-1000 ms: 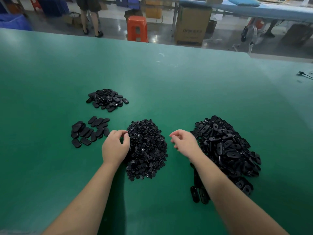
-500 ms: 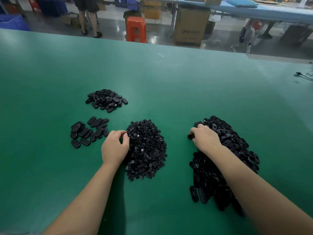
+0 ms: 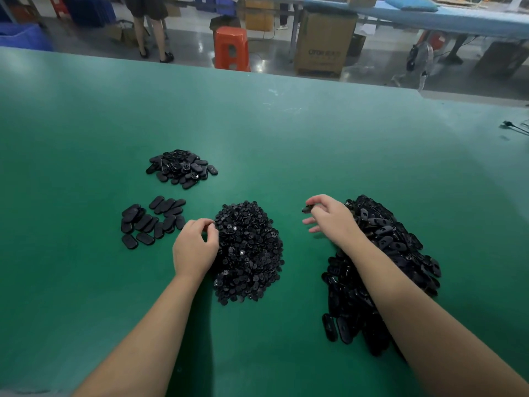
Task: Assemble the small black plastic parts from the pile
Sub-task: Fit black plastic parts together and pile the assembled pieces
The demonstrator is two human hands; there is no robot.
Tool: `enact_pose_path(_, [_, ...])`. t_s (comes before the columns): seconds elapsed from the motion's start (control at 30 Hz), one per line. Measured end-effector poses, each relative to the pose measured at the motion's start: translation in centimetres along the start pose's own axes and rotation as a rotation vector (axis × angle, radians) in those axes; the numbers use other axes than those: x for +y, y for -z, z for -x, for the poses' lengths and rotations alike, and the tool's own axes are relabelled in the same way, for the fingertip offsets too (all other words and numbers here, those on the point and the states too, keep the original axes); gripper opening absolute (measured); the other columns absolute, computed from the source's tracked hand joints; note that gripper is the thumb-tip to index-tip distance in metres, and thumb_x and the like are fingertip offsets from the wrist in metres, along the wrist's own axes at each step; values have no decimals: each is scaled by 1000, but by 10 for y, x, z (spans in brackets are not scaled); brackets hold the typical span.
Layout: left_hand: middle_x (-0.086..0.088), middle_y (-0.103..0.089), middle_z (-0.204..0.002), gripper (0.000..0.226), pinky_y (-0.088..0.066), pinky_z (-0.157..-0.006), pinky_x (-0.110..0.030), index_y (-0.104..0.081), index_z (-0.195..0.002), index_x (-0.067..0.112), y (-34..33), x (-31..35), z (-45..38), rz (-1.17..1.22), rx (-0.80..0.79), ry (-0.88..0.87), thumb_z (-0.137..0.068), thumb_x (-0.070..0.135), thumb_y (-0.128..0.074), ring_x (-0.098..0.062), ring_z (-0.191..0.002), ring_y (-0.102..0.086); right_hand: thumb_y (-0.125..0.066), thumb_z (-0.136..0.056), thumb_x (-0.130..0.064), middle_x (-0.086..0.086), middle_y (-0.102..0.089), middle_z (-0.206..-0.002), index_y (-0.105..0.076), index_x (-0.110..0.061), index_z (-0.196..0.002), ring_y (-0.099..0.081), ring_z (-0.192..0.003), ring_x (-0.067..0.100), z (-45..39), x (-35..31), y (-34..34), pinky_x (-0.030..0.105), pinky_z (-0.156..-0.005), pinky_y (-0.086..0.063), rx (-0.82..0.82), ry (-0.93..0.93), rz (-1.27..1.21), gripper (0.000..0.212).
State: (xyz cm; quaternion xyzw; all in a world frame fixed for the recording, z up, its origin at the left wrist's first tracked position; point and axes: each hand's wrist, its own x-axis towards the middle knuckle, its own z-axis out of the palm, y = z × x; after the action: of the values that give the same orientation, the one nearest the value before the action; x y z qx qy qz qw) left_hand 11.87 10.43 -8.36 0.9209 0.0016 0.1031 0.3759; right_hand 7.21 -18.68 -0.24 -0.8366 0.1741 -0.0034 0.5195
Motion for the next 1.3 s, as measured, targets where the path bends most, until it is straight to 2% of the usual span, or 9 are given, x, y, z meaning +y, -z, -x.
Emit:
enact_pose_path(0.07, [10, -62, -93, 19, -40, -66, -29, -72, -106, 21, 0, 0, 0, -2, -3, -1, -98, 26, -55, -10, -75, -56, -45, -99, -10, 6, -71, -106, -62, -16, -103, -75, -80, 13, 3, -2, -11, 33, -66, -62, 23, -29, -195, 19])
enact_pose_path(0.17, [10, -62, -93, 19, -40, -65, -29, -72, -106, 22, 0, 0, 0, -7, -10, -4, -98, 27, -55, -9, -74, -56, -53, -100, -6, 8, -76, -97, -59, -18, -104, -71, -66, 11, 9, 5, -30, 22, -56, -55, 165, -39, -317, 14])
enact_pose_path(0.27, [12, -60, -90, 19, -38, -60, -26, -72, -104, 24, 1, -1, 0, -22, -16, -15, -98, 28, -55, -2, -72, -54, -56, -100, -4, 0, -78, -90, -48, -34, -131, -71, -67, 11, 16, 16, -53, 23, -64, -58, 244, -84, -433, 44])
enact_pose_path(0.33, [13, -60, -90, 18, -36, -58, -22, -72, -104, 25, 1, 0, 0, -33, -23, -25, -98, 28, -55, 1, -72, -53, -54, -101, -4, 1, -77, -90, -49, -25, -141, -74, -71, 15, 20, 20, -67, 28, -71, -61, 266, -130, -533, 45])
enact_pose_path(0.4, [15, -59, -89, 18, -35, -57, -21, -72, -104, 26, 1, 0, 1, -42, -23, -31, -98, 28, -55, 2, -71, -52, -52, -102, -4, 4, -76, -94, -53, -15, -132, -75, -73, 17, 22, 24, -77, 29, -71, -62, 296, -157, -587, 32])
enact_pose_path(0.47, [16, -57, -88, 18, -34, -57, -20, -72, -104, 26, 1, 0, 1, -46, -22, -31, -98, 28, -55, 4, -71, -52, -49, -104, -7, 4, -75, -96, -51, -14, -127, -76, -74, 17, 26, 29, -82, 33, -74, -62, 321, -149, -560, 24])
enact_pose_path(0.63, [15, -60, -90, 18, -35, -55, -22, -72, -105, 28, 1, -1, 0, -63, -30, -41, -98, 31, -55, 4, -71, -53, -44, -106, -16, -8, -76, -80, -47, -34, -104, -75, -71, 15, 31, 34, -89, 43, -78, -62, 343, -71, -419, 18])
enact_pose_path(0.93, [16, -59, -93, 18, -36, -51, -22, -73, -105, 30, 2, 1, 3, -170, -77, -104, -93, 41, -64, 0, -60, -52, -39, -107, -16, 7, -73, -89, -48, -28, -104, -75, -68, 22, 36, 37, -89, 50, -73, -62, 340, -39, -452, 15])
enact_pose_path(1.3, [17, -59, -92, 12, -43, -51, -24, -73, -96, 29, 2, -1, 2, -171, -81, -93, -95, 34, -63, -2, -61, -54, -43, -105, -17, -6, -72, -75, -48, -34, -99, -71, -62, 19, 36, 39, -92, 51, -74, -60, 333, -10, -351, 19])
